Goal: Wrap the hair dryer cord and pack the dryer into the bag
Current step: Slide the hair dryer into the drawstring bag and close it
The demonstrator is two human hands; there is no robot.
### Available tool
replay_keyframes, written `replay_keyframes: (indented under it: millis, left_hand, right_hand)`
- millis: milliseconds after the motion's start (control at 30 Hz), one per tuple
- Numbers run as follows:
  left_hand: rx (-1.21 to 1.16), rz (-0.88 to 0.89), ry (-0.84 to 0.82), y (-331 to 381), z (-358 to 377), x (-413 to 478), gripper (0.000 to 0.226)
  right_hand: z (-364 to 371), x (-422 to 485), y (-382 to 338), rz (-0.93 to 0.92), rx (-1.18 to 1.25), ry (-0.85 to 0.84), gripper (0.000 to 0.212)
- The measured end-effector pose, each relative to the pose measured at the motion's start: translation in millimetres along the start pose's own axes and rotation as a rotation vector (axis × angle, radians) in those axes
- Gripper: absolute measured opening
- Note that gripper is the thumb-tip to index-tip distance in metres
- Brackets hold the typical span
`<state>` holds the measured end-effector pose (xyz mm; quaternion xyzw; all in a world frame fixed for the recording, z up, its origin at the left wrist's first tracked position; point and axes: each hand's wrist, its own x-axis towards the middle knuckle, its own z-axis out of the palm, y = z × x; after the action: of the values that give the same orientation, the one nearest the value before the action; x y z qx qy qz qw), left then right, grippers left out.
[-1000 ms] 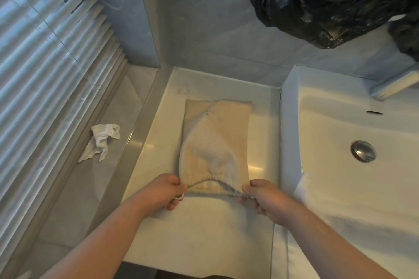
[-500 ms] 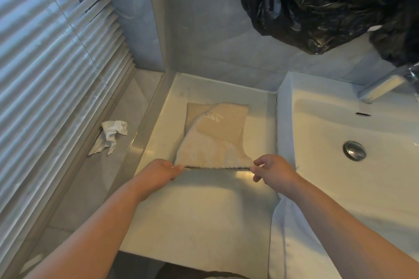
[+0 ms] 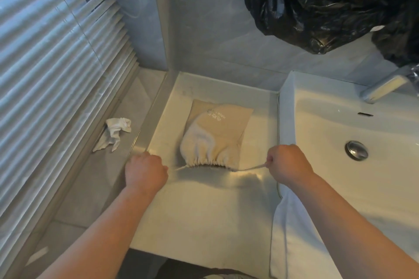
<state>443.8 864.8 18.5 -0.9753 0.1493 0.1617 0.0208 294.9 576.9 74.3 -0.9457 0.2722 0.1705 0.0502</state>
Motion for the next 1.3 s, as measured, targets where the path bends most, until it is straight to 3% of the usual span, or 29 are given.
replay_keyframes:
  millis: [67, 133, 200, 333, 500, 600, 933, 1167, 1300]
  left_hand:
    - [0.032, 0.108, 0.095, 13, 0, -5, 0.028]
    - [-0.225, 0.21, 0.068, 21, 9, -2, 0.024]
    - [-0.561, 0.17, -0.145, 28, 19, 0, 0.022]
    - [-0.86, 0.02, -0.436, 35, 34, -7, 0.017]
    - [-1.094, -0.035, -0.547, 29, 40, -4, 0.023]
    - [-1.207, -0.089, -0.509, 31, 33, 1, 0.038]
    - [-1.477, -0.287, -0.384, 44, 14, 13, 0.036]
    - [-1.371, -0.392, -0.256, 18, 15, 26, 0.039]
    - [-1.288, -0.363, -0.239, 20, 16, 23, 0.04]
  right_hand:
    - [2, 1, -8, -0.071, -0.122, -0.01, 0.022]
    - [7, 0, -23, -0.103, -0.032, -0.01, 0.032]
    - [15, -2, -39, -0.05, 0.25, -0.074, 0.035]
    - [36, -5, -62, 0.178, 0.842, -0.408, 0.024]
    - [56, -6, -55, 0.269, 0.97, -0.59, 0.019]
    - [60, -8, -51, 0.303, 1.064, -0.661, 0.022]
    - [33, 19, -30, 0.314, 1.106, -0.405, 0.027]
    - [40, 17, -21, 0.377, 1.047, -0.19, 0.033]
    - [45, 19, -26, 0.418, 1.03, -0.08, 0.031]
